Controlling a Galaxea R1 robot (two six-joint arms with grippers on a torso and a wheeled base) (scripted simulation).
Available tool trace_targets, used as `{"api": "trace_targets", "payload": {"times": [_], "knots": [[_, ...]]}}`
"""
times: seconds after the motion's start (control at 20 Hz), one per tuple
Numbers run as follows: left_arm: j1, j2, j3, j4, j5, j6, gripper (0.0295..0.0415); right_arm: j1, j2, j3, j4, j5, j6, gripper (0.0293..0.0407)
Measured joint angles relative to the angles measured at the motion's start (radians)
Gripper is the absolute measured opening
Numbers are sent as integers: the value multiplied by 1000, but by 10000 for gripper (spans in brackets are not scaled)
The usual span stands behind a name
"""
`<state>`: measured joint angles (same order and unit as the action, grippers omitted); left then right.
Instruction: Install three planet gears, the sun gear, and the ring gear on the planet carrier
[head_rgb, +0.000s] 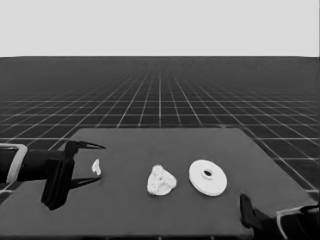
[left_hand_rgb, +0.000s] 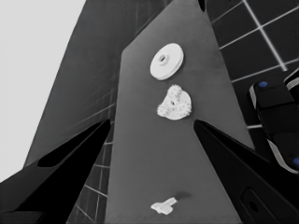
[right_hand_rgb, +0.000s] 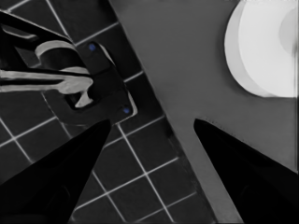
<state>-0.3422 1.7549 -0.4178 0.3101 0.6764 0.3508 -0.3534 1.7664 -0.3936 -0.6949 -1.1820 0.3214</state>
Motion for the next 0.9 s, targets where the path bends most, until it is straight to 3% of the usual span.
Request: {"api": "trace_targets", "payload": {"times": [0.05,0.1,0.15,0.3,0.5,0.6,0.65,0.9], "knots": [[0,0,0,0,0,0,385,308,232,-220,365,-213,418,396],[0,0,0,0,0,0,385,410,406,-490,487,-260,584,393],[0,0,0,0,0,0,385,425,506,-685,534,-286,646,389],[0,0,0,0,0,0,385,427,634,-956,581,-318,686,385],[0,0,0,0,0,0,385,425,669,-1031,590,-326,687,385],[0,0,0,0,0,0,385,294,695,-1091,482,-253,666,385],[0,0,0,0,0,0,385,264,705,-1114,461,-235,658,385],[0,0,0,0,0,0,385,229,721,-1150,435,-210,645,385]]}}
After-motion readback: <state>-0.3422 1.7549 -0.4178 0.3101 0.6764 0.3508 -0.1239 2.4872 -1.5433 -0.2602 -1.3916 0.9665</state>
